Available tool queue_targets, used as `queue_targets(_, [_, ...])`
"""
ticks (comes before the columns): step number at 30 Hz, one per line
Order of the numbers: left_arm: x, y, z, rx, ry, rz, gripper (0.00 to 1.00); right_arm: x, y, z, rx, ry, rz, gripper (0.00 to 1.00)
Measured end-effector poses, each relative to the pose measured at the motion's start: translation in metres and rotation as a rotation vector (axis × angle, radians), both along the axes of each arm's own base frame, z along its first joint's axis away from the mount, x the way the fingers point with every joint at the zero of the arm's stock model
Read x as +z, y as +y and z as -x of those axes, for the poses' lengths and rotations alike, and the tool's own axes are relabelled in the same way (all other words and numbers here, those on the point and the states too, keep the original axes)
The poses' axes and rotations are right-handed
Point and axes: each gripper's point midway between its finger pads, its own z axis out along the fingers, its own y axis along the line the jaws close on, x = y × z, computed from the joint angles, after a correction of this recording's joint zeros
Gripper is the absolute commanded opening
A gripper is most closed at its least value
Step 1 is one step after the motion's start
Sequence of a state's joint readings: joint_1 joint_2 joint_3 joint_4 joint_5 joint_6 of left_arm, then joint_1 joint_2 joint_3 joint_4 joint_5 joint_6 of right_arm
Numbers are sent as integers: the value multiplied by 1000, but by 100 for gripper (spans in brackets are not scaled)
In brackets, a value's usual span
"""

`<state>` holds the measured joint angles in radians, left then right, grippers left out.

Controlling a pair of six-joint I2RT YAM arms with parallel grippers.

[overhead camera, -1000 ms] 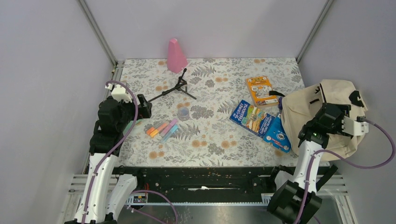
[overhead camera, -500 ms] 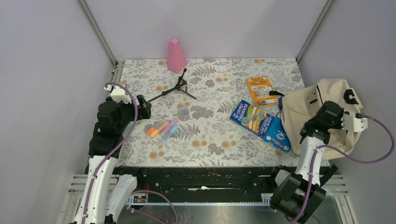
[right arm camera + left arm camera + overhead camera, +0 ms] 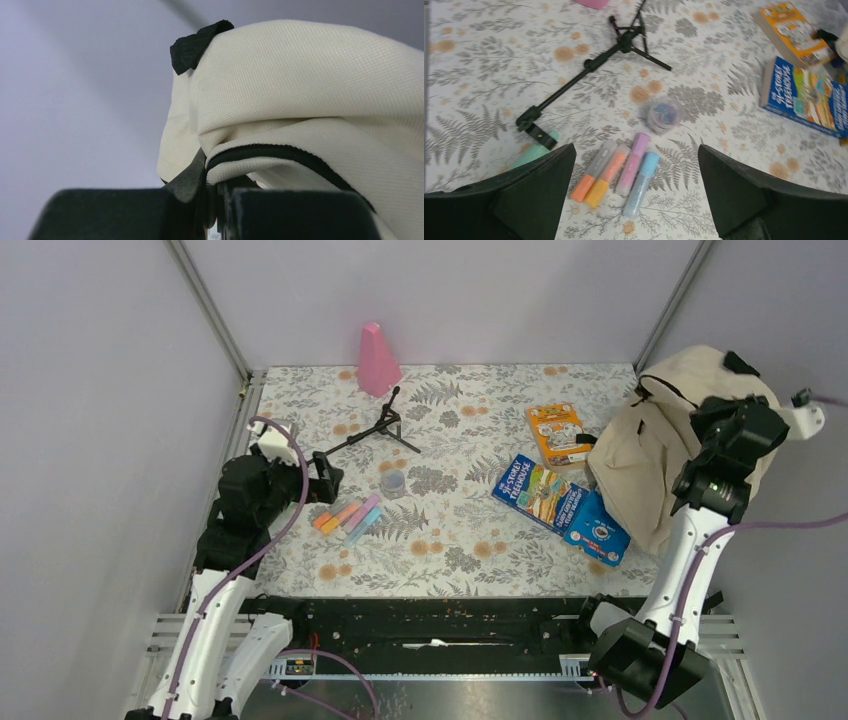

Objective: Pack the student bag
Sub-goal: Pick up the student bag at the center of the board.

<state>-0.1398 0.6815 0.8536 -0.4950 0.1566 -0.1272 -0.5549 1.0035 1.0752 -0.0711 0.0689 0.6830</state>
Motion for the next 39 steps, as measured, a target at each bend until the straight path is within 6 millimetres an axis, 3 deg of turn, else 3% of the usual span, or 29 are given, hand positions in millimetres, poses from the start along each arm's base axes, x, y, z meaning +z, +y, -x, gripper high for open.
queue_targets(3, [-5,-17,5,-83,6,-8,99,19,30,-16,144,14,32,0])
queue_targets(8, [-7,-41,14,-212,9,3,99,38,101,-27,407,55,98,0])
queue_targets(18, [1,-117,58,-607,-46,35,99,54,193,-8,758,85,228,0])
queue_targets(21, [1,-136,61,-676,-7,33,99,54,218,2,860,87,249,0])
queue_targets(24, [18,-161,54,-726,16,43,99,50,238,12,946,97,256,0])
queue_targets(30, [91,-206,38,-769,-88,134,99,42,272,27,1077,123,243,0])
queue_targets(32, [104,-222,34,-783,-113,163,99,40,287,32,1123,124,233,0])
queue_targets(35, [99,-247,28,-805,-93,159,99,37,312,42,1197,125,216,0])
queue_targets(39, [68,-271,31,-828,-35,93,99,37,340,53,1290,115,203,0])
